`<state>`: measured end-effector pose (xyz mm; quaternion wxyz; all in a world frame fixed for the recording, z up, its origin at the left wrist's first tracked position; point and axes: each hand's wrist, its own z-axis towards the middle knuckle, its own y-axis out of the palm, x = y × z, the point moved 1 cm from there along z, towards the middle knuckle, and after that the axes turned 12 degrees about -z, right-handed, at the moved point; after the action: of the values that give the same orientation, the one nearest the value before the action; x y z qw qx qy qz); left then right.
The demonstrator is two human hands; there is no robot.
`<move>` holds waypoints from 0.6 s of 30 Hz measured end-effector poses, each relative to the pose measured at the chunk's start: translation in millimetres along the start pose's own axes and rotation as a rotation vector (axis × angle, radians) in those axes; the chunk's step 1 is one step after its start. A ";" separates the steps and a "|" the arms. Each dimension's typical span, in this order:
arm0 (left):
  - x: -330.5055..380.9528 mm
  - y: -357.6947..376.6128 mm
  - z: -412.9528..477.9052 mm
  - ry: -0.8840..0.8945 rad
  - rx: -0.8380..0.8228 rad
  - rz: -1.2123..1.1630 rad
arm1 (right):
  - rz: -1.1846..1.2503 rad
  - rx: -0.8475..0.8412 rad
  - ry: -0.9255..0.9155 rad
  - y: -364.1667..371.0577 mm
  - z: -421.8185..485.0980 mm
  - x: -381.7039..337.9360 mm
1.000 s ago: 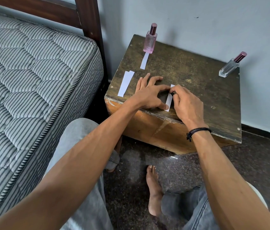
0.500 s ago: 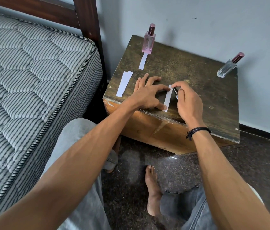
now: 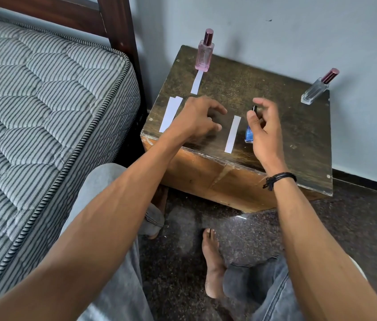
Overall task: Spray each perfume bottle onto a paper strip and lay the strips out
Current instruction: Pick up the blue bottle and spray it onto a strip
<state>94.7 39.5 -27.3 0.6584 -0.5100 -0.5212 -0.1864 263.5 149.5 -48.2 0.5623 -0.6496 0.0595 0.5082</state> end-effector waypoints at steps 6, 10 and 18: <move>-0.4 -4.1 -3.0 -0.093 0.037 0.048 | -0.047 -0.032 -0.037 -10.0 6.5 -7.7; -0.9 -4.3 -3.4 -0.102 0.068 0.059 | -0.088 -0.049 -0.049 -16.2 9.1 -9.5; -2.7 -7.0 -1.7 -0.077 0.163 -0.073 | -0.094 -0.077 -0.035 -16.6 11.9 -14.8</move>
<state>89.0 34.4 -26.3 0.6700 -0.4422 -0.5778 -0.1475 260.1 157.6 -24.6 0.5610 -0.6638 -0.0006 0.4946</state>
